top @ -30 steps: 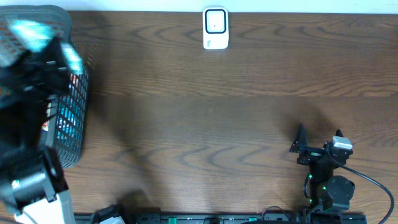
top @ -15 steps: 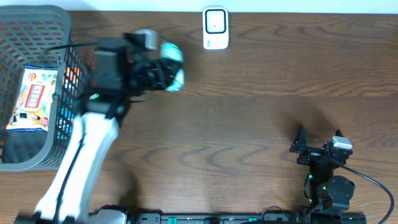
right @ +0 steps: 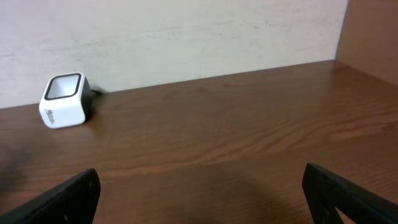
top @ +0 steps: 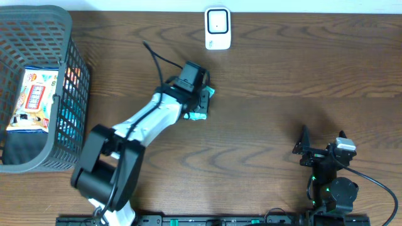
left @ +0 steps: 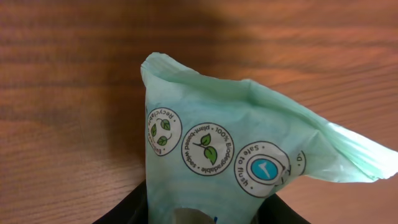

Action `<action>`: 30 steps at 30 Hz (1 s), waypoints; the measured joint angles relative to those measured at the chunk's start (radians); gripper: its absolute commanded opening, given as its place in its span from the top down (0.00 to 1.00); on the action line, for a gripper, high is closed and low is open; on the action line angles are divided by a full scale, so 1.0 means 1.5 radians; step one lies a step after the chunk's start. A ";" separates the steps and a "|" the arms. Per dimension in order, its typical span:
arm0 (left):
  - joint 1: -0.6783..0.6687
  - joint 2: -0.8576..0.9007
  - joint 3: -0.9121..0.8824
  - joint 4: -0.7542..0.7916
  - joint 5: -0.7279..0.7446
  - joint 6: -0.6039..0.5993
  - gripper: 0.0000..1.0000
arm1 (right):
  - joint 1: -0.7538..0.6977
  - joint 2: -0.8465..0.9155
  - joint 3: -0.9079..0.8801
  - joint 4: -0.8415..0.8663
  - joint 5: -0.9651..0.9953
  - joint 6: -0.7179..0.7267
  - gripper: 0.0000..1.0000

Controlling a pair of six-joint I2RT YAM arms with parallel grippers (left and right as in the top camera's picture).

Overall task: Scan the item barcode
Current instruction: 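Carry the green wipes pack toward the scanner and set it down, then return left gripper to basket and grasp the yellow snack bag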

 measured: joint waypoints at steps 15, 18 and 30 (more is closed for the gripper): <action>-0.016 0.011 0.000 -0.012 -0.094 0.012 0.10 | 0.000 0.000 0.000 0.000 0.000 0.000 0.01; -0.016 -0.025 0.000 -0.014 -0.094 0.020 0.01 | 0.000 0.000 0.000 0.000 0.000 0.000 0.01; 0.000 -0.438 0.003 0.008 -0.285 0.207 0.02 | 0.000 0.000 0.000 0.000 0.000 0.000 0.01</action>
